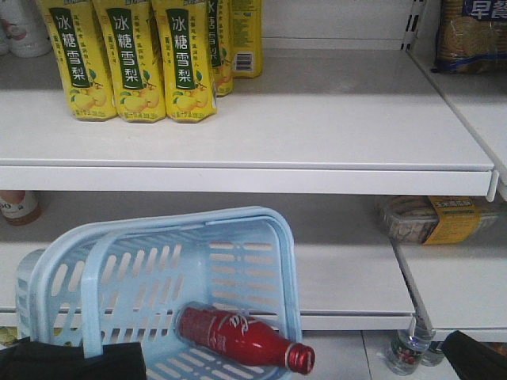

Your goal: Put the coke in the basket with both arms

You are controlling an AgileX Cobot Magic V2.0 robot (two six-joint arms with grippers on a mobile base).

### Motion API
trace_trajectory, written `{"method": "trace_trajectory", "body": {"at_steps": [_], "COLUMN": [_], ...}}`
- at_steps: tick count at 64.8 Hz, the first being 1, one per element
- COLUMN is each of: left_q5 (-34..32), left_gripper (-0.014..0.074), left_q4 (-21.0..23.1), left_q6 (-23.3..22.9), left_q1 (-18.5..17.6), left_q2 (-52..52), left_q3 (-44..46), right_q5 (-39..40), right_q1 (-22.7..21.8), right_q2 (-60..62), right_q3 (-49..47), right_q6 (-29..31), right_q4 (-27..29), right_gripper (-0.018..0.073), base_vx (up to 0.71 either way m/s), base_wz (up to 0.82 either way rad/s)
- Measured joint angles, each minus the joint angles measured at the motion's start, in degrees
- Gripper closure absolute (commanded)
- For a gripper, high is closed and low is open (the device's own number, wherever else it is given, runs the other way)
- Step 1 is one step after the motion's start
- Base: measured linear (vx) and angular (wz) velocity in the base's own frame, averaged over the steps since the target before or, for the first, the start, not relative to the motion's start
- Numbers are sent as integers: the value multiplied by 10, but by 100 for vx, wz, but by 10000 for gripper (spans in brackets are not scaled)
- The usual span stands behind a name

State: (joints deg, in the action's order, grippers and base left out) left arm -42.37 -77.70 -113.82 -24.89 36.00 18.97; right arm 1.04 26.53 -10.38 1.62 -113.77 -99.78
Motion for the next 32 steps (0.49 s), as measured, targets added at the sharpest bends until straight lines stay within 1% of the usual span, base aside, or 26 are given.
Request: {"method": "trace_trajectory", "body": {"at_steps": [4,8,15,19,25,30,32], "left_q5": [14,22,42,57,95,139,157], "left_gripper": [601,601,601,601,601,601,601], "left_q4": [33,70,149,194,256,308,338], "left_q6": [42,96,186,227,282,331,349], "left_q1": [0,0,0,-1,-3,-3,-3], "left_q2": [0,0,0,0,0,0,0], "left_q3": [-11,-22,-47,-60,-78,-88,-92], "right_q5": [-1,-4,-5,-5,-5,-5,-5], "right_q1": [0,0,0,0,0,0,0], "right_q2": [0,0,0,0,0,0,0], "right_q3": [0,0,0,0,0,0,0], "right_q6": [0,0,0,0,0,0,0], "right_q4": [0,0,0,0,0,0,0], "right_gripper": [564,564,564,564,564,564,564], "base_vx": [0,0,0,0,0,0,0], "base_wz": [0,0,0,0,0,0,0]}}
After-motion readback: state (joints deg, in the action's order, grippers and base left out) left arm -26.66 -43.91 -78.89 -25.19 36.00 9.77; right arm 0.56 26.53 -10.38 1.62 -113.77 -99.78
